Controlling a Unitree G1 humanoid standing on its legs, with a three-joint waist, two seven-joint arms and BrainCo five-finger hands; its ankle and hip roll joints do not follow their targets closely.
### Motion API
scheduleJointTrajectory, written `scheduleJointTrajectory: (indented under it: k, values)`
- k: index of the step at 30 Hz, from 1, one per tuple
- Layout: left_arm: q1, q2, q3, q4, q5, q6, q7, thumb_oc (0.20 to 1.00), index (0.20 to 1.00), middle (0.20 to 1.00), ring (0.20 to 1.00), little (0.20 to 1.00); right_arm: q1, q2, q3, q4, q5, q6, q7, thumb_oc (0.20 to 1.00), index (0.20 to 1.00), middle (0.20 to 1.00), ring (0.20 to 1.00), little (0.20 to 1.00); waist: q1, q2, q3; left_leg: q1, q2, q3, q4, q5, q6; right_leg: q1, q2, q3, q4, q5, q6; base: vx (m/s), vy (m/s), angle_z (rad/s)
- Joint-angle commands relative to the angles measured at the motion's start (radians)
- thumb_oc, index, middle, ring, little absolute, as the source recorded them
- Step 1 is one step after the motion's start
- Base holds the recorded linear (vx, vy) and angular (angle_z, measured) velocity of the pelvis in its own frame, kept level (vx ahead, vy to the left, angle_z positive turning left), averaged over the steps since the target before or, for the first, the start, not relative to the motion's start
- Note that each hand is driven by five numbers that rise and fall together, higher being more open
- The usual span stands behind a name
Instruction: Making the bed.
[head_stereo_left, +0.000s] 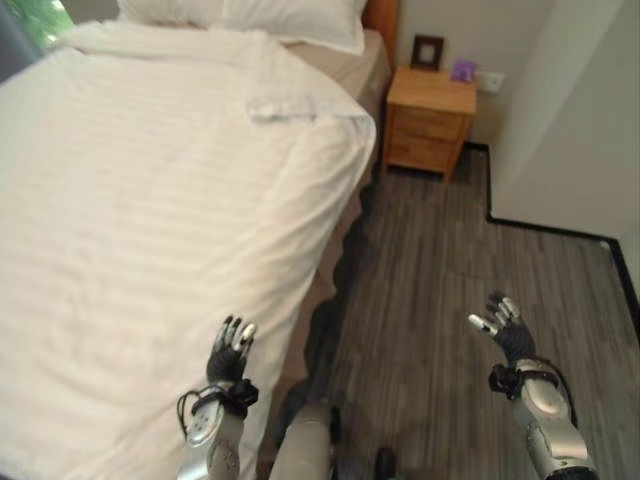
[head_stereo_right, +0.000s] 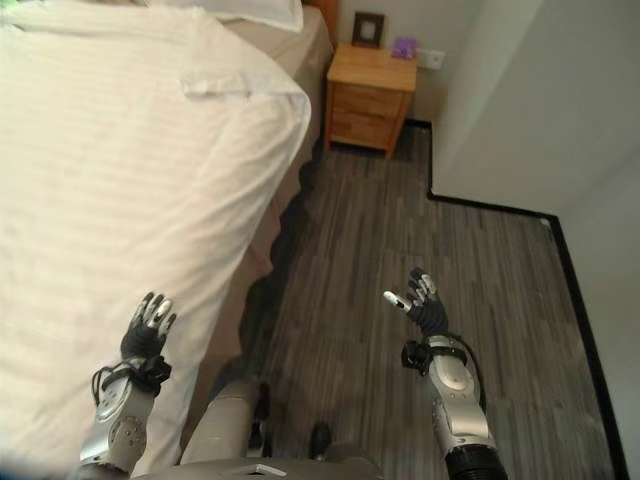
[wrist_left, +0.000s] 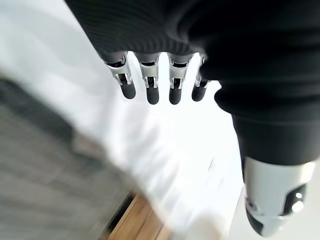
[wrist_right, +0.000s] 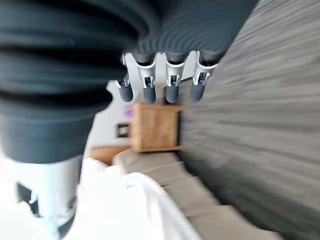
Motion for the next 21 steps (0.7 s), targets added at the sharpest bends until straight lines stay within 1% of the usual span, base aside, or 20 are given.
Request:
scheduleJointTrajectory:
  k: [1, 2, 3, 4, 5, 6, 7, 8, 9, 10, 11, 12, 13, 14, 15, 16, 17, 18, 20, 21]
  values:
    - [-0.011, -0.004, -0.032, -0.037, 0.019, -0.048, -0.013, 1.000, 1.000, 1.000, 1.000, 1.000, -0.021, -0.050, 0.038, -0.037, -0.003, -0.054, 0.011, 1.000, 1.000, 1.000, 1.000, 1.000, 0.052, 0.022, -0.076, 0.252, -0.027, 0.071, -0.659, 0.106, -0.028, 0.073, 0.002, 0.005, -0.040, 0.080, 0.129, 0.87, 0.106, -0.06]
    - [-0.009, -0.004, -0.032, -0.038, 0.019, -0.048, -0.013, 1.000, 1.000, 1.000, 1.000, 1.000, -0.021, -0.050, 0.038, -0.036, -0.003, -0.055, 0.011, 1.000, 1.000, 1.000, 1.000, 1.000, 0.054, 0.018, -0.073, 0.265, -0.033, 0.075, -0.674, 0.111, -0.027, 0.078, -0.003, 0.006, -0.041, 0.077, 0.130, 0.80, 0.057, -0.10]
    - [-0.016, -0.004, -0.031, -0.036, 0.029, -0.049, 0.001, 1.000, 1.000, 1.000, 1.000, 1.000, -0.043, -0.048, 0.045, -0.026, -0.015, -0.048, 0.001, 1.000, 1.000, 1.000, 1.000, 1.000, 0.062, 0.016, -0.081, 0.265, -0.029, 0.115, -0.688, 0.123, -0.023, 0.098, 0.003, 0.008, -0.022, 0.069, 0.132, 0.52, 0.015, -0.32]
    - [0.000, -0.008, -0.025, -0.049, 0.029, -0.049, 0.000, 1.000, 1.000, 1.000, 1.000, 1.000, -0.068, -0.035, 0.052, -0.028, -0.011, -0.038, 0.012, 1.000, 1.000, 1.000, 1.000, 1.000, 0.074, 0.000, -0.091, 0.305, -0.048, 0.099, -0.641, 0.077, 0.009, 0.105, -0.013, 0.003, 0.046, 0.054, 0.149, 0.68, 0.027, -0.24]
    - [-0.013, -0.004, -0.035, -0.038, 0.037, -0.044, -0.001, 1.000, 1.000, 1.000, 1.000, 1.000, -0.075, -0.006, 0.085, -0.034, -0.009, -0.046, 0.024, 1.000, 1.000, 1.000, 1.000, 1.000, 0.085, -0.015, -0.094, 0.316, -0.069, 0.101, -0.617, 0.059, 0.039, 0.082, -0.039, -0.023, 0.160, 0.120, 0.185, 0.66, 0.077, -0.16]
    - [-0.017, -0.004, -0.039, -0.048, 0.042, -0.041, -0.001, 1.000, 1.000, 1.000, 1.000, 1.000, -0.089, 0.009, 0.098, -0.040, -0.016, -0.049, 0.031, 1.000, 1.000, 1.000, 1.000, 1.000, 0.117, -0.041, -0.099, 0.312, -0.098, 0.107, -0.573, 0.027, 0.070, 0.033, -0.091, -0.047, 0.371, 0.310, 0.268, 0.50, 0.149, 0.08]
    - [-0.029, -0.004, -0.050, -0.045, 0.041, -0.037, 0.005, 1.000, 1.000, 1.000, 1.000, 1.000, -0.100, 0.014, 0.110, -0.038, -0.014, -0.047, 0.027, 1.000, 1.000, 1.000, 1.000, 1.000, 0.109, -0.028, -0.093, 0.351, -0.090, 0.097, -0.584, 0.003, 0.088, -0.062, -0.117, -0.063, 0.563, 0.393, 0.304, 0.50, 0.195, -0.08]
    - [-0.047, -0.003, -0.060, -0.044, 0.037, -0.039, 0.016, 1.000, 1.000, 1.000, 1.000, 1.000, -0.121, 0.036, 0.129, -0.026, 0.011, -0.048, 0.018, 1.000, 1.000, 1.000, 1.000, 1.000, 0.091, -0.006, -0.078, 0.401, -0.072, 0.082, -0.589, -0.016, 0.099, -0.164, -0.116, -0.054, 0.698, 0.417, 0.293, 0.47, 0.190, -0.09]
    - [-0.059, -0.004, -0.070, -0.039, 0.042, -0.044, 0.024, 1.000, 1.000, 1.000, 1.000, 1.000, -0.130, 0.068, 0.139, -0.012, 0.067, -0.054, 0.017, 1.000, 1.000, 1.000, 1.000, 1.000, 0.073, 0.005, -0.067, 0.451, -0.067, 0.065, -0.596, -0.042, 0.110, -0.217, -0.146, -0.081, 0.753, 0.381, 0.267, 0.50, 0.103, -0.03]
    - [-0.070, 0.000, -0.080, -0.036, 0.050, -0.041, 0.028, 1.000, 1.000, 1.000, 1.000, 1.000, -0.133, 0.083, 0.153, -0.006, 0.088, -0.048, 0.024, 1.000, 1.000, 1.000, 1.000, 1.000, 0.060, 0.013, -0.059, 0.492, -0.066, 0.030, -0.607, -0.049, 0.115, -0.257, -0.159, -0.100, 0.774, 0.340, 0.246, 0.50, 0.005, 0.88]
    - [-0.078, 0.007, -0.084, -0.037, 0.056, -0.038, 0.024, 1.000, 1.000, 1.000, 1.000, 1.000, -0.135, 0.087, 0.160, 0.001, 0.106, -0.042, 0.036, 1.000, 1.000, 1.000, 1.000, 1.000, 0.050, 0.014, -0.059, 0.527, -0.066, -0.004, -0.623, -0.059, 0.110, -0.273, -0.189, -0.136, 0.713, 0.309, 0.229, 0.51, -0.122, 1.29]
    - [-0.082, 0.012, -0.095, -0.051, 0.046, -0.035, 0.016, 1.000, 1.000, 1.000, 1.000, 1.000, -0.130, 0.084, 0.161, -0.010, 0.124, -0.040, 0.045, 1.000, 1.000, 1.000, 1.000, 1.000, 0.043, 0.013, -0.061, 0.552, -0.060, -0.044, -0.631, -0.062, 0.097, -0.291, -0.211, -0.151, 0.624, 0.279, 0.213, 0.53, -0.202, 1.84]
    - [-0.085, 0.011, -0.101, -0.057, 0.034, -0.035, 0.010, 1.000, 1.000, 1.000, 1.000, 1.000, -0.124, 0.081, 0.156, -0.012, 0.133, -0.037, 0.047, 1.000, 1.000, 1.000, 1.000, 1.000, 0.040, 0.008, -0.061, 0.574, -0.059, -0.076, -0.636, -0.073, 0.084, -0.293, -0.227, -0.148, 0.552, 0.264, 0.211, 0.53, -0.284, 1.59]
    - [-0.088, 0.012, -0.111, -0.056, 0.023, -0.035, 0.003, 1.000, 1.000, 1.000, 1.000, 1.000, -0.120, 0.074, 0.145, -0.007, 0.132, -0.039, 0.042, 1.000, 1.000, 1.000, 1.000, 1.000, 0.037, 0.001, -0.060, 0.583, -0.055, -0.122, -0.632, -0.090, 0.071, -0.294, -0.229, -0.124, 0.454, 0.267, 0.211, 0.34, -0.202, 1.86]
    - [-0.088, 0.012, -0.111, -0.056, 0.023, -0.035, 0.003, 1.000, 1.000, 1.000, 1.000, 1.000, -0.120, 0.074, 0.145, -0.007, 0.132, -0.039, 0.042, 1.000, 1.000, 1.000, 1.000, 1.000, 0.036, 0.001, -0.060, 0.582, -0.055, -0.122, -0.632, -0.090, 0.071, -0.294, -0.228, -0.125, 0.453, 0.267, 0.211, 0.35, -0.280, 1.97]
    - [-0.090, 0.014, -0.123, -0.049, 0.012, -0.034, -0.008, 1.000, 1.000, 1.000, 1.000, 1.000, -0.118, 0.063, 0.134, -0.001, 0.121, -0.039, 0.034, 1.000, 1.000, 1.000, 1.000, 1.000, 0.032, -0.014, -0.056, 0.596, -0.056, -0.177, -0.624, -0.117, 0.051, -0.294, -0.224, -0.062, 0.287, 0.270, 0.216, 0.40, -0.423, 1.99]
    - [-0.099, 0.017, -0.137, -0.037, 0.009, -0.036, -0.015, 1.000, 1.000, 1.000, 1.000, 1.000, -0.107, 0.048, 0.108, -0.010, 0.108, -0.040, 0.015, 1.000, 1.000, 1.000, 1.000, 1.000, 0.029, -0.035, -0.052, 0.600, -0.046, -0.266, -0.619, -0.158, 0.019, -0.276, -0.237, 0.058, 0.112, 0.286, 0.248, 0.51, -0.563, 1.91]
    - [-0.108, 0.020, -0.146, -0.032, 0.009, -0.036, -0.013, 1.000, 1.000, 1.000, 1.000, 1.000, -0.094, 0.044, 0.090, -0.014, 0.110, -0.046, 0.004, 1.000, 1.000, 1.000, 1.000, 1.000, 0.020, -0.044, -0.053, 0.592, -0.045, -0.324, -0.611, -0.166, 0.010, -0.287, -0.243, 0.164, 0.077, 0.317, 0.274, 0.40, -0.517, 1.87]
    - [-0.119, 0.023, -0.160, -0.022, 0.015, -0.033, -0.017, 1.000, 1.000, 1.000, 1.000, 1.000, -0.062, 0.026, 0.046, -0.025, 0.110, -0.047, -0.004, 1.000, 1.000, 1.000, 1.000, 1.000, 0.000, -0.058, -0.058, 0.575, -0.036, -0.447, -0.589, -0.184, -0.007, -0.300, -0.243, 0.327, 0.085, 0.342, 0.304, 0.27, -0.460, 2.01]
    - [-0.114, 0.026, -0.158, -0.016, 0.029, -0.036, -0.014, 1.000, 1.000, 1.000, 1.000, 1.000, -0.048, 0.017, 0.033, -0.027, 0.096, -0.049, -0.007, 1.000, 1.000, 1.000, 1.000, 1.000, 0.003, -0.063, -0.058, 0.576, -0.015, -0.471, -0.587, -0.185, -0.024, -0.302, -0.238, 0.317, 0.098, 0.336, 0.314, 0.25, -0.537, 2.03]
